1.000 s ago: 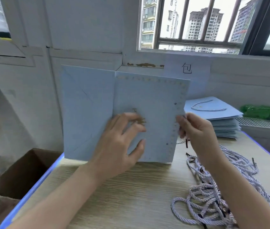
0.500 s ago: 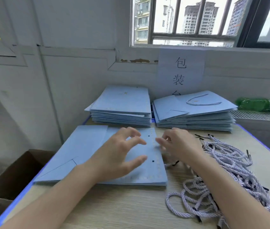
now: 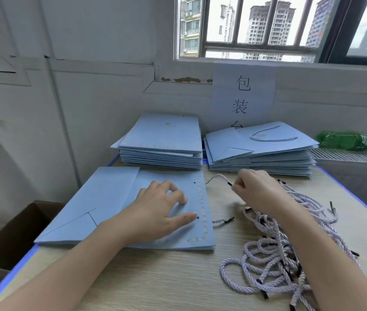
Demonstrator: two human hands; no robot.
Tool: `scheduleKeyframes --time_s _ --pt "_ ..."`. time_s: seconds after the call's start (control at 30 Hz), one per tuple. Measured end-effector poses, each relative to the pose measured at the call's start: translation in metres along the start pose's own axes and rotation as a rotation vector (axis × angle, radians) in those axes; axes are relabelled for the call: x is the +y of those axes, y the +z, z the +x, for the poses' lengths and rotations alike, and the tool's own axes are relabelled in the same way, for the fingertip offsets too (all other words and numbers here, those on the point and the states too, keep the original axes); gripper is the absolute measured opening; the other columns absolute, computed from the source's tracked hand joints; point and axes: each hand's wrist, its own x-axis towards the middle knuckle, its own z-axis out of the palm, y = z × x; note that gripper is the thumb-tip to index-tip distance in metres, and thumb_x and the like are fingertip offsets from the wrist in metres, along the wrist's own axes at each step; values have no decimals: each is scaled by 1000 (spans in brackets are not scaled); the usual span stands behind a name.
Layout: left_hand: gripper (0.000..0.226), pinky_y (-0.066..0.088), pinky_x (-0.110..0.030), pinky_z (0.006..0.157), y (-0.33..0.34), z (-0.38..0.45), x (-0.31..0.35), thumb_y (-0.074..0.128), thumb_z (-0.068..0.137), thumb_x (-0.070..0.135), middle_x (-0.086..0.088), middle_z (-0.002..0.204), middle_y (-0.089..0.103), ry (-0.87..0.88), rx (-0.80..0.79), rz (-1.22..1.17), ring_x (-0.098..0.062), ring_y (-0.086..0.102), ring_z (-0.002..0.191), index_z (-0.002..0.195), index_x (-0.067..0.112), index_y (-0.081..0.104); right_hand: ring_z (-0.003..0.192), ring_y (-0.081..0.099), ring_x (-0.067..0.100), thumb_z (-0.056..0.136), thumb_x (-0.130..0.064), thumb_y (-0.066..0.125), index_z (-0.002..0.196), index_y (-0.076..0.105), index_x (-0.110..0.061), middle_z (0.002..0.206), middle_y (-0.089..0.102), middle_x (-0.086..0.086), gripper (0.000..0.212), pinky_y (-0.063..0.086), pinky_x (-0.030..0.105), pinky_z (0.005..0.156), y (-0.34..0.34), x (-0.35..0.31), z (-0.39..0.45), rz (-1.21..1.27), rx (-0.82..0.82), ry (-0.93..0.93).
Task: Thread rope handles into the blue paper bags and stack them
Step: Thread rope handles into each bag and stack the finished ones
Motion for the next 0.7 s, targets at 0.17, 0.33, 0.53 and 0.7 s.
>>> scheduleKeyframes --time_s 0.17,0.33,0.53,0.7 --pt "48 30 -33 101 -2 0 0 30 84 71 11 120 40 -93 67 16 -12 34 115 106 32 48 63 53 10 99 -25 43 92 47 -21 78 64 -5 9 44 23 59 -8 -21 -11 428 112 -153" --pt "82 32 -35 99 2 -4 12 16 56 91 6 110 38 -135 70 52 -16 31 105 100 26 40 66 60 9 92 -17 58 96 46 -18 78 62 -1 12 52 24 65 -1 -27 -13 490 22 -132" --pt "65 29 -32 98 3 -3 11 41 72 82 3 111 32 -98 24 94 -16 28 104 101 25 31 53 62 2 85 -11 67 77 62 -14 69 66 0 10 57 29 65 -8 -18 -11 459 139 -101" --pt "60 27 -29 95 0 -4 2 48 77 74 4 115 32 -55 -2 31 -15 28 107 106 23 35 42 50 2 84 -20 68 72 66 -19 59 64 -3 12 42 12 47 -14 -19 -13 563 305 -186"
